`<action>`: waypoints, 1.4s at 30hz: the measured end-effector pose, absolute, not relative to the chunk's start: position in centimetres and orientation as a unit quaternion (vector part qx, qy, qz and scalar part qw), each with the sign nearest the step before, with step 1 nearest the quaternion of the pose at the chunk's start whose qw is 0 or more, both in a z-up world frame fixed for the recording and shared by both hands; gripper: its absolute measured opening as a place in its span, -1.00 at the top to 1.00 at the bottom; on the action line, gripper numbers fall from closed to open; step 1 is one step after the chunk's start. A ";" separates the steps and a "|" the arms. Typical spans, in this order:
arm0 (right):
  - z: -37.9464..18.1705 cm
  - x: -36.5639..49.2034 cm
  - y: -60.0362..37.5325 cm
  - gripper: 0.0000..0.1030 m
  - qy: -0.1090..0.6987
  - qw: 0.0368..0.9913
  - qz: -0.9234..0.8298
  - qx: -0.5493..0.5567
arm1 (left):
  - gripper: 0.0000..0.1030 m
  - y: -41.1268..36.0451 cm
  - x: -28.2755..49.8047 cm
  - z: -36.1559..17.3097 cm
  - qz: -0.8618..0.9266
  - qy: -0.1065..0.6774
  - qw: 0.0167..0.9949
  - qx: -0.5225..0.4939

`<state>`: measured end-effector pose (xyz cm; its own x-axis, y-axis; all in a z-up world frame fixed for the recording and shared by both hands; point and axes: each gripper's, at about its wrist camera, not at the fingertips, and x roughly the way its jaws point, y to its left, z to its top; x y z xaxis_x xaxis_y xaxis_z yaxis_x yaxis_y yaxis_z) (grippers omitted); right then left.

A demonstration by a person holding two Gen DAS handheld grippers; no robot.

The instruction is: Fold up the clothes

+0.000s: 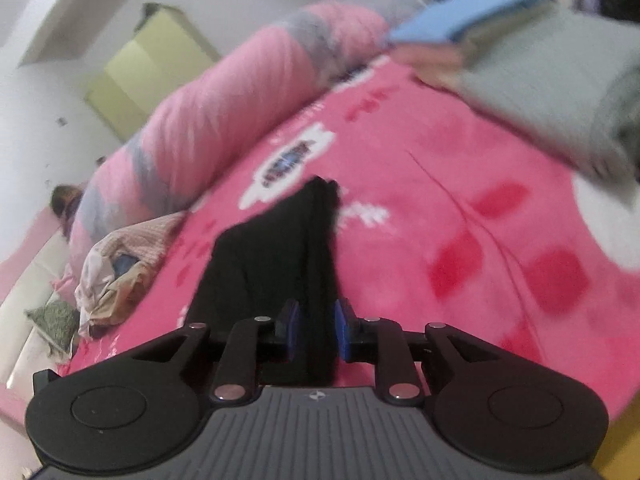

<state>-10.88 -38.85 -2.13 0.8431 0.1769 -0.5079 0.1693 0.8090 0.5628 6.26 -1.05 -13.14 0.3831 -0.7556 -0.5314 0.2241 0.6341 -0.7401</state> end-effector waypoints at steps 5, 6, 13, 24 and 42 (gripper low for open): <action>-2.5 -6.6 -37.4 0.60 0.287 0.923 0.033 0.253 | 0.78 -1.5 5.9 -13.0 -0.312 0.453 0.791 -0.267; -2.8 -5.8 -37.3 0.60 0.292 0.923 0.041 0.248 | 0.77 -1.6 5.8 -13.0 -0.312 0.453 0.793 -0.262; -4.4 -3.1 -37.1 0.60 0.332 0.914 0.053 0.228 | 0.76 -1.5 6.1 -13.2 -0.317 0.456 0.790 -0.260; -4.2 -3.5 -36.5 0.60 0.335 0.918 0.064 0.205 | 0.76 -1.8 6.2 -13.1 -0.319 0.456 0.792 -0.250; -6.4 -4.9 -39.2 1.00 0.293 0.913 0.016 0.283 | 0.75 -2.2 6.2 -12.9 -0.321 0.452 0.801 -0.226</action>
